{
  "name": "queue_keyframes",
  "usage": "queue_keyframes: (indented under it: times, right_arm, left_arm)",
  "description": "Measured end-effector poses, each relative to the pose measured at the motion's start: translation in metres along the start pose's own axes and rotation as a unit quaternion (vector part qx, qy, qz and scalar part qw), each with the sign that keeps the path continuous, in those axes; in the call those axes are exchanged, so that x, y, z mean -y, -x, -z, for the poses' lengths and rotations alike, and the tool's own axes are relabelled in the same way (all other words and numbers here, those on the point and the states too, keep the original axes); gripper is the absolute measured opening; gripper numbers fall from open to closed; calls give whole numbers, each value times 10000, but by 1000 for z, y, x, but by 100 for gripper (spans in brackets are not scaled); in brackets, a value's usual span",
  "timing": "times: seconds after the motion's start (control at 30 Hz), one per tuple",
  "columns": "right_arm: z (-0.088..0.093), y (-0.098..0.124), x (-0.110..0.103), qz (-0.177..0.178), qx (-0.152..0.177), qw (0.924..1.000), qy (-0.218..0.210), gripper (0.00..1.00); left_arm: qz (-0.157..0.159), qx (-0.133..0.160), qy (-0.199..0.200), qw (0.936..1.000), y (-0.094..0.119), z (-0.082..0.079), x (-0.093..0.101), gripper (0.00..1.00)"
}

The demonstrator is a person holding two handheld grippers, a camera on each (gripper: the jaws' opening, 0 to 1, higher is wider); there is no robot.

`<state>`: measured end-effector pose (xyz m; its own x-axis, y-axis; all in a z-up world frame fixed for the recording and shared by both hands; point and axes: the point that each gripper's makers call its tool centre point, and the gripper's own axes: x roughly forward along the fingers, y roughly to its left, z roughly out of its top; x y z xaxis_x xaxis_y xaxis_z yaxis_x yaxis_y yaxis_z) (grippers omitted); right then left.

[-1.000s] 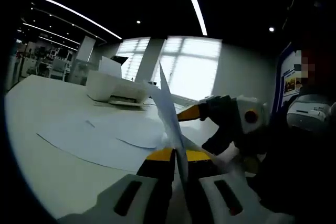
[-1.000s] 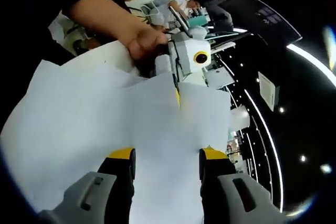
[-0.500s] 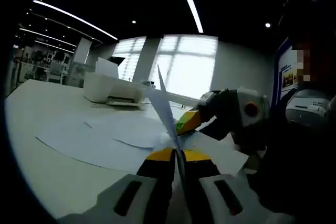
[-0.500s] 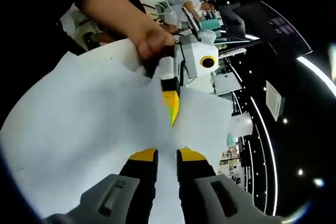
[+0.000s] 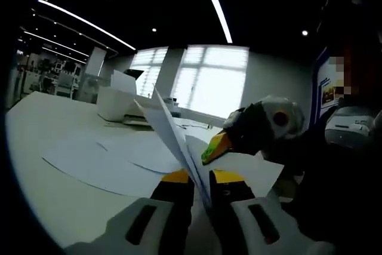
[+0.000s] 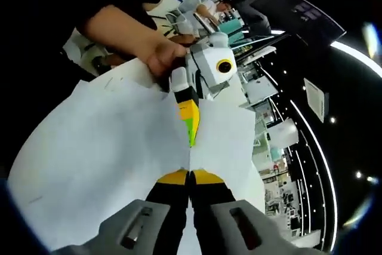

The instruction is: Organize the stack of printing papers by aligning and flattening the scattered papers on the table

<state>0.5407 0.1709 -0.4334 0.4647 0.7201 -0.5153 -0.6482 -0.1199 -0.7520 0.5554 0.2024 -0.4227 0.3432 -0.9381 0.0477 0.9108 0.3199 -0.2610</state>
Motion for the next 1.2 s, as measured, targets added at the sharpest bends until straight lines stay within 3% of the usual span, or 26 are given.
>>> queue_keyframes:
  times: [0.33,0.63,0.93,1.2]
  right_arm:
    - [10,-4,12,-114,236,9939,-1074,0]
    - [14,-1,19,-124,367,9876,-1523,0]
    - [18,2,24,-168,496,9773,-2053,0]
    - [23,2,28,-149,476,9726,-2269,0]
  left_arm:
    - [286,386,159,9987,1,-14,12,28]
    - [633,430,-46,9971,-4,-15,32,38]
    - [668,413,-170,9968,-5,-14,35,39]
    - [712,398,-286,9963,-5,-13,37,43]
